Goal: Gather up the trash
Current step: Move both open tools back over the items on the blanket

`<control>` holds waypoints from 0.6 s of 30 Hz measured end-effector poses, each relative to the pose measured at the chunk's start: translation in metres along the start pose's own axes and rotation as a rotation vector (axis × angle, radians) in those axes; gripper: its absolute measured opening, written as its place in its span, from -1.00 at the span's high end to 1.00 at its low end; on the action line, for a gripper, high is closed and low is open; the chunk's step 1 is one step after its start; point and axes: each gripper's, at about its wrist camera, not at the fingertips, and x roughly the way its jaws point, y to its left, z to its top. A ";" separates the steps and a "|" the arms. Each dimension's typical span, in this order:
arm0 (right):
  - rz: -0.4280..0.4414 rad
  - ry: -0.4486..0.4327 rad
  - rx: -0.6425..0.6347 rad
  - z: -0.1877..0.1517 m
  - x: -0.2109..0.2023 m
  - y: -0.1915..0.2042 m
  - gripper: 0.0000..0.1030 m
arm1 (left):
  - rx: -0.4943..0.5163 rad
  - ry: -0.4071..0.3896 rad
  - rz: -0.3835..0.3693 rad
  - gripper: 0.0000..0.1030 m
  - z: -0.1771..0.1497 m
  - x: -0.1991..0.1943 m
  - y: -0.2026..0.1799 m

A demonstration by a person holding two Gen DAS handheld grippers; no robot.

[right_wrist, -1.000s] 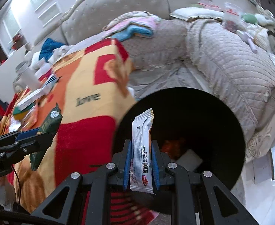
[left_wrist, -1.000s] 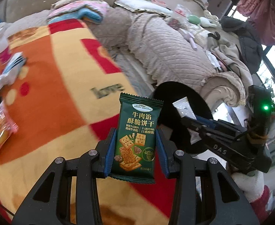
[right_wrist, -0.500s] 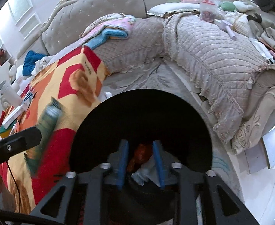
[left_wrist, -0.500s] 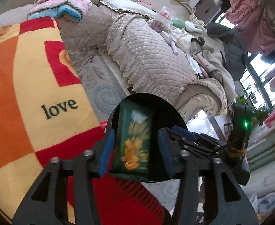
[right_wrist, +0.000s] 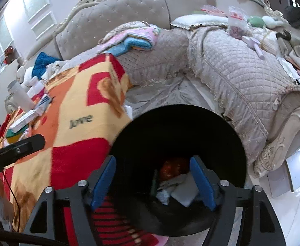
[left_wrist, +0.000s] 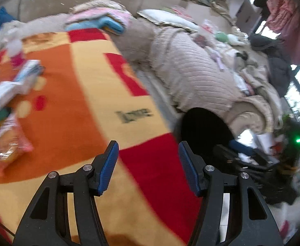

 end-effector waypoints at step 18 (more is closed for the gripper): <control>0.194 0.058 -0.203 -0.011 0.016 0.143 -0.41 | -0.123 -0.065 0.271 -0.15 -0.049 -0.086 0.151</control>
